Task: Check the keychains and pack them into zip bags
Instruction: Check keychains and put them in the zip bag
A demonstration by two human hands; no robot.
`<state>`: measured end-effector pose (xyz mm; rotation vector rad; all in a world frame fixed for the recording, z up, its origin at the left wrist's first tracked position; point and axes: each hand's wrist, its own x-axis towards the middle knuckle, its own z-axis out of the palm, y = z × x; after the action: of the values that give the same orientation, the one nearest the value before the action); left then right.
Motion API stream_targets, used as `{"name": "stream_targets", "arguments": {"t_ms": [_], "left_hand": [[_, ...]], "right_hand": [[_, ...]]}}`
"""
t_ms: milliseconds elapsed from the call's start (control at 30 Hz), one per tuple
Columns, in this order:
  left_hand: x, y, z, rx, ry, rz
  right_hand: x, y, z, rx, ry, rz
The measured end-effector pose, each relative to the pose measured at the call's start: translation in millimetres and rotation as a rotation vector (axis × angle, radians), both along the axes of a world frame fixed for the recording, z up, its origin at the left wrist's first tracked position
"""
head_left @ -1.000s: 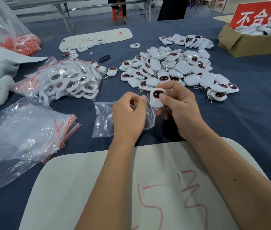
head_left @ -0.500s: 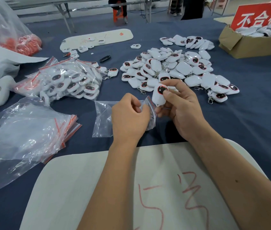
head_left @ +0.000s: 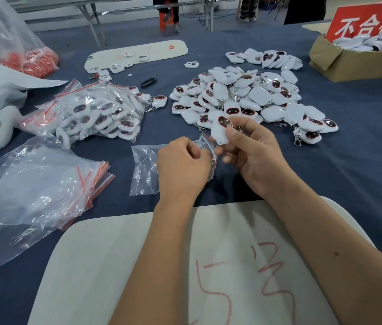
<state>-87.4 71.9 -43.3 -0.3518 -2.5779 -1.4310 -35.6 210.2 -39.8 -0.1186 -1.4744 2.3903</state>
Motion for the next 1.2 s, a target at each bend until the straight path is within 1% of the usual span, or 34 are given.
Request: {"name": "stream_targets", "arguments": {"t_ms": [100,200,267,333,467,567,633,700,767,833,900,967,1100,1200], "left_hand": [[0,1,1,0.090,-0.032,-0.052],[-1,2,3,0.220,-0.064,-0.106],[-1,3,4,0.329,-0.054,-0.135],[0,2,5,0.415,-0.029,-0.145],[2,-1,8,0.362,0.106,-0.112],[3,-2,6,0.292,0.142,-0.145],[4,-1,6,0.257,0.158,-0.164],[4,-1,6,0.263,0.174,-0.167],[3,-2,7,0.288,0.171,-0.163],[3,-2,8,0.325,0.144,-0.156],[2,-4,10,0.373,0.112,-0.139],[1,-7,10,0.369,0.116,-0.121],[3,-9,10,0.217,0.235,-0.115],[7,-5,10,0.139,0.298,-0.128]], "right_hand": [[1,-1,0,0.031,-0.025,0.085],[0,-2,-1,0.090,-0.051,0.067],[-1,-2,-2,0.113,-0.065,0.039],[-2,-4,-5,0.192,-0.093,-0.001],[-3,-12,-9,0.550,-0.108,-0.027],[-2,-15,-11,0.732,-0.122,-0.063],[-2,-15,-12,0.725,-0.108,-0.085],[-1,-13,-10,0.610,-0.082,-0.073],[0,-11,-7,0.453,-0.055,-0.020],[3,-9,-6,0.390,-0.035,0.040],[4,-8,-6,0.411,-0.030,0.079],[3,-9,-6,0.458,-0.046,0.082],[1,-12,-8,0.586,-0.079,0.070],[1,-14,-8,0.574,-0.042,0.137]]}}
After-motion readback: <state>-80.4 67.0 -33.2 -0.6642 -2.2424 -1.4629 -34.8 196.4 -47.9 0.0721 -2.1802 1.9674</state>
